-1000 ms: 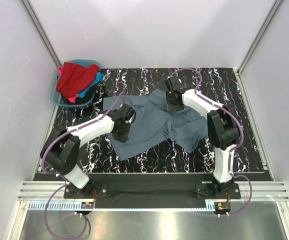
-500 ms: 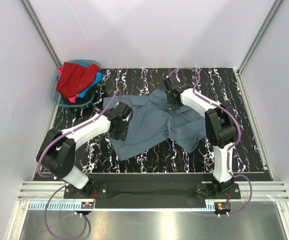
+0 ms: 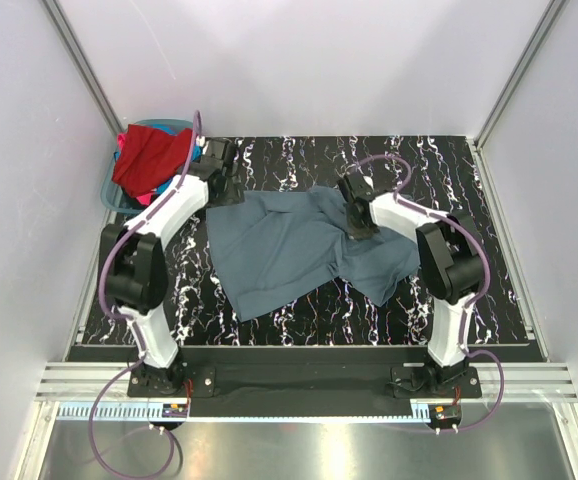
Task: Fold and stack the t-shirts
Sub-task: Flatten the tshirt out
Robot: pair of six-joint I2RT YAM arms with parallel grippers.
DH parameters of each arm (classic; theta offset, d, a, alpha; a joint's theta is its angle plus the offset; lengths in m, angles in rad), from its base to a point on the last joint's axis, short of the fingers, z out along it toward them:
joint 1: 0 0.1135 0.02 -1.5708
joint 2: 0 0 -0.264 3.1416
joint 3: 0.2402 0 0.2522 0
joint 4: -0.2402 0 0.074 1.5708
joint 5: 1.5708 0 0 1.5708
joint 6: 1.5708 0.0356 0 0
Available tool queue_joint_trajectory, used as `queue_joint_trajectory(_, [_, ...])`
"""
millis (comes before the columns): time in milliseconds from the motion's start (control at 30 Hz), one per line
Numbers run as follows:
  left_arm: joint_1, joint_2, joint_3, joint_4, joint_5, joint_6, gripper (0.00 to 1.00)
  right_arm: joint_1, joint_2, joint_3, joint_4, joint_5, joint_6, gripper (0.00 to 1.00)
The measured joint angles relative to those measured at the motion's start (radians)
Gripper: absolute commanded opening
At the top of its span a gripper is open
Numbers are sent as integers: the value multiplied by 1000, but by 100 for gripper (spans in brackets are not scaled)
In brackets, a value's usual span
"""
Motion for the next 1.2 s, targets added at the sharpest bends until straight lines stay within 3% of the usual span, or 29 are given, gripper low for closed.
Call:
queue_joint_trajectory(200, [52,133,52,28,-49,-19,66,-46,-139,-223,35,16,55,0])
queue_joint_trajectory(367, [82,188,69,36,-42,-39,65,-101,-240,-315,18,20,83,0])
queue_joint_trajectory(767, [69,381,329,89,0,-61,61,-120,-308,-335,-19,-51,98,0])
queue_joint_trajectory(1200, [64,520,426,34,-43,-121,61,-120,-312,-282,-23,-80,92,0])
